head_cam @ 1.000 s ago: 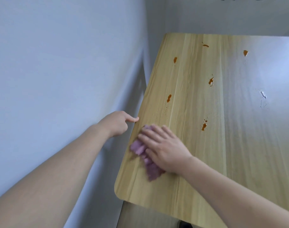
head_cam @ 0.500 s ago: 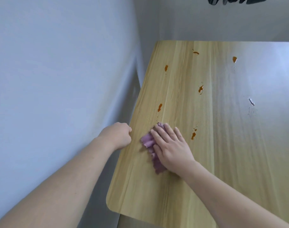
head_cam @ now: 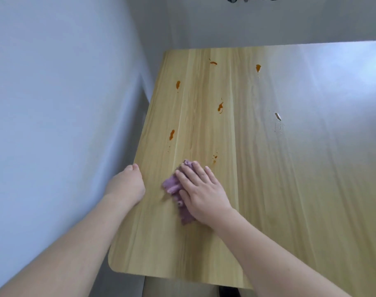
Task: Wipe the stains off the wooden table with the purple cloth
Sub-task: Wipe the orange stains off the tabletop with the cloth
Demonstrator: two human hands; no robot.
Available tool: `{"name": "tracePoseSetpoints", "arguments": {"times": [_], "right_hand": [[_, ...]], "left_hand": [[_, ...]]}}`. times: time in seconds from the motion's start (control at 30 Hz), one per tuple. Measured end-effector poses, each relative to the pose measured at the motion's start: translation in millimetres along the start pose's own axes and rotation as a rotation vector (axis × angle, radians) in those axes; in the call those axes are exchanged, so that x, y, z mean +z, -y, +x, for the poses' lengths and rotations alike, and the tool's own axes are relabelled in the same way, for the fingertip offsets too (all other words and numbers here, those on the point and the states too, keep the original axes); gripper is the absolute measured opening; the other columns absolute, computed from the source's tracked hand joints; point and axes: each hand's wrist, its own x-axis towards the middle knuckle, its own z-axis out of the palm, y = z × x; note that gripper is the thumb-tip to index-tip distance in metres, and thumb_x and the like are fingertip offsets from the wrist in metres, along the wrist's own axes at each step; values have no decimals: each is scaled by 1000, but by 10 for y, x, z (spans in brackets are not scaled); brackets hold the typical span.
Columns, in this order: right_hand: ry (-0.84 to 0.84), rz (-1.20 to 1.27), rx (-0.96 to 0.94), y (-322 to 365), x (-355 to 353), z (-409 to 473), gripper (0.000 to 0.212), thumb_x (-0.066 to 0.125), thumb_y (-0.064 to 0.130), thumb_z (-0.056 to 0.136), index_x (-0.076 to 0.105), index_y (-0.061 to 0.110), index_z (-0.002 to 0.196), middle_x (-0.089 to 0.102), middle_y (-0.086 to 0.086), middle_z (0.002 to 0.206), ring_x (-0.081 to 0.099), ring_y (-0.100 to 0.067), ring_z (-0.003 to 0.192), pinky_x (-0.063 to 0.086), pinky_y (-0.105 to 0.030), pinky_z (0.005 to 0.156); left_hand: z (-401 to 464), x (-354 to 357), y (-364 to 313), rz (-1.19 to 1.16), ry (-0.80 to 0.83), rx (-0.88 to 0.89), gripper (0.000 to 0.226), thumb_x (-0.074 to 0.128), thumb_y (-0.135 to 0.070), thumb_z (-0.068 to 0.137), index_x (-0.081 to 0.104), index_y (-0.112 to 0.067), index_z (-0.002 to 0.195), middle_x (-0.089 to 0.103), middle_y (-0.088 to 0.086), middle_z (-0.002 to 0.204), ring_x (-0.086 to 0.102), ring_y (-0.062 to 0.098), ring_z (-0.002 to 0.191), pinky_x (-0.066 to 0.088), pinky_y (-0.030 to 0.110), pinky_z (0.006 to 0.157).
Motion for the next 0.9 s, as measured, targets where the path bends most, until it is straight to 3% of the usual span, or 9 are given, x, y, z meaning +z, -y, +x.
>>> {"name": "tracePoseSetpoints", "arguments": {"times": [0.1,0.2,0.33,0.4,0.57,0.63,0.7,0.77,0.9], "right_hand": [[-99,-34,362,-816,-271,-243,57,22,47,98,27,27,151,20,5,160,8,-21,148,4,-39,119],[-95,-25,699,-1507,-529,-566,58,24,48,98,15,31,153,5,7,162,-3,-20,148,-2,-40,119],[-125,-28,956,-1582,-555,-478,61,24,42,98,13,20,154,4,-3,162,-4,-28,148,-1,-44,119],[-129,-43,929,-1277,-466,-241,61,23,40,99,10,15,154,1,-7,162,-7,-32,147,-3,-46,118],[-76,30,457,-140,-78,284,60,15,40,100,2,17,154,-9,-5,161,-22,-26,145,-16,-44,116],[-45,50,369,1,-6,366,60,18,39,100,7,17,155,-4,-5,162,-17,-26,146,-14,-43,117],[-82,54,317,-150,-50,331,58,24,40,98,24,19,152,16,-3,161,1,-25,149,-7,-42,118],[-91,43,337,-481,-168,190,57,26,43,96,32,24,149,24,2,158,9,-23,148,-1,-41,119],[-64,-1,619,-1302,-451,-220,57,22,46,99,13,31,154,4,7,162,-6,-19,148,-6,-41,119]], "left_hand": [[-18,-14,-178,-1,-24,-71,56,30,-6,88,25,1,143,34,12,146,39,28,130,36,36,101],[-88,114,-378,-250,-58,-215,65,30,-18,91,8,3,149,12,16,157,14,29,144,14,39,118],[-162,340,-675,-493,-160,-321,68,23,-34,96,-4,-3,150,-9,11,160,-7,26,147,-2,41,119],[-152,404,-762,-514,-224,-375,67,21,-32,96,-5,-5,151,-10,9,160,-9,24,147,-5,41,119],[-65,511,-835,-501,-315,-448,66,22,-34,96,1,-6,151,-3,7,161,-5,23,147,-2,43,119],[-42,531,-836,-494,-333,-442,68,23,-37,96,2,-5,151,-2,8,161,-4,24,147,-2,44,119],[-30,522,-840,-485,-338,-451,68,22,-39,95,1,-5,151,-2,9,161,-4,24,147,-1,45,119],[-40,499,-862,-480,-333,-457,68,21,-39,95,1,-5,151,-2,8,161,-4,24,147,-1,45,119],[-101,455,-879,-467,-288,-481,68,19,-38,96,-3,-6,151,-6,8,160,-7,24,147,-3,44,119]]}}
